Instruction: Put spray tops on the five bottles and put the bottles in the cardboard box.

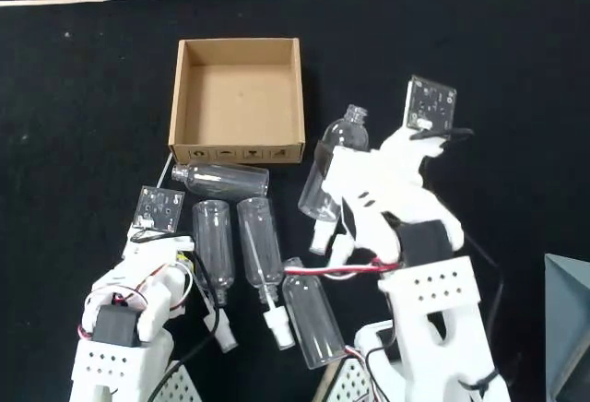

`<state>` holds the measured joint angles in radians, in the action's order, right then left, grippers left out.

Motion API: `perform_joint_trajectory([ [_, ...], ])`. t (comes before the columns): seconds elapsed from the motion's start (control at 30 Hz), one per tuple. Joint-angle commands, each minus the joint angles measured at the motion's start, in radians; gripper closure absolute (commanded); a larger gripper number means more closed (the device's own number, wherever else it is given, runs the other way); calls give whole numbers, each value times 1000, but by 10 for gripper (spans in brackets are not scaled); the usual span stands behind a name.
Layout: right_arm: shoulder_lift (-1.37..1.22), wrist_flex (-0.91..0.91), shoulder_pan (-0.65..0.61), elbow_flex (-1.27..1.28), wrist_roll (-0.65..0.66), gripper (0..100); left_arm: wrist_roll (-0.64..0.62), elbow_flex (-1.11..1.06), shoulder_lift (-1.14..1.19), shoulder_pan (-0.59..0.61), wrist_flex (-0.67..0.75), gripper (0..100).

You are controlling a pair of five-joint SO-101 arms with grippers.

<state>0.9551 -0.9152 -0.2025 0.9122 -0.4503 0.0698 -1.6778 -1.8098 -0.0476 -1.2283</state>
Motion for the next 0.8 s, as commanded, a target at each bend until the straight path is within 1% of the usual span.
perform_joint_trajectory([
  [0.0, 58, 58, 20, 8, 12, 987, 2, -22, -25, 13, -6, 970],
  [0.07, 70, 75, 20, 25, 34, 987, 2, -22, -25, 13, -6, 970],
  [0.17, 88, 95, 20, 51, 114, 987, 2, -22, -25, 13, -6, 970],
  [0.23, 102, 109, 20, 65, 140, 987, 2, -22, -25, 13, -6, 970],
  [0.43, 133, 135, 20, 93, 143, 987, 2, -22, -20, 15, -6, 970],
  [0.77, 147, 129, 25, 93, 144, 987, 2, -22, -18, 12, -6, 970],
])
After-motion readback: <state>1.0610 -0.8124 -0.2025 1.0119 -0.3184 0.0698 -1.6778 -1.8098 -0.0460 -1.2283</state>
